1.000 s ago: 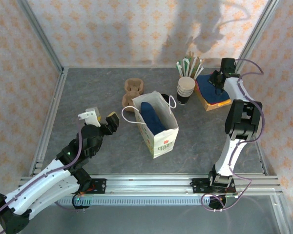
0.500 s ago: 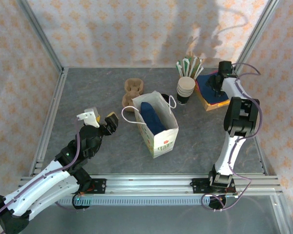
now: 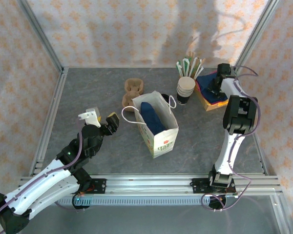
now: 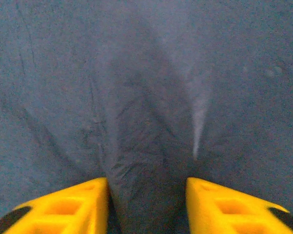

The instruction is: Pack the takeout coffee

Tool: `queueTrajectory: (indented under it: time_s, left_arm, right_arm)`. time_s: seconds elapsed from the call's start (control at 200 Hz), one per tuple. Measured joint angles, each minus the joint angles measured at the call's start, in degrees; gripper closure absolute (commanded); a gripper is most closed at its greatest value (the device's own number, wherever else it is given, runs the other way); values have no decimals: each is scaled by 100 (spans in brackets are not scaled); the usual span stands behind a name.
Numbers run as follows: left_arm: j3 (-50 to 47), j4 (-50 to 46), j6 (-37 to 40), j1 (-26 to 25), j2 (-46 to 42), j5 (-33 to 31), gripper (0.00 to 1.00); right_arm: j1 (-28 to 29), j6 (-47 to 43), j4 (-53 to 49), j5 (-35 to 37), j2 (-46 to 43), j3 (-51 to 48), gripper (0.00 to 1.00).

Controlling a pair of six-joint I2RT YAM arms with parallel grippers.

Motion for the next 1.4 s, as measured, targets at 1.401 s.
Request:
queueTrajectory:
  time_s: [1.401]
  left_arm:
    - [0,-4,-2,0,-144,0,19]
  right_arm:
    - [2,780,428,-2297,-4811,-1158,100]
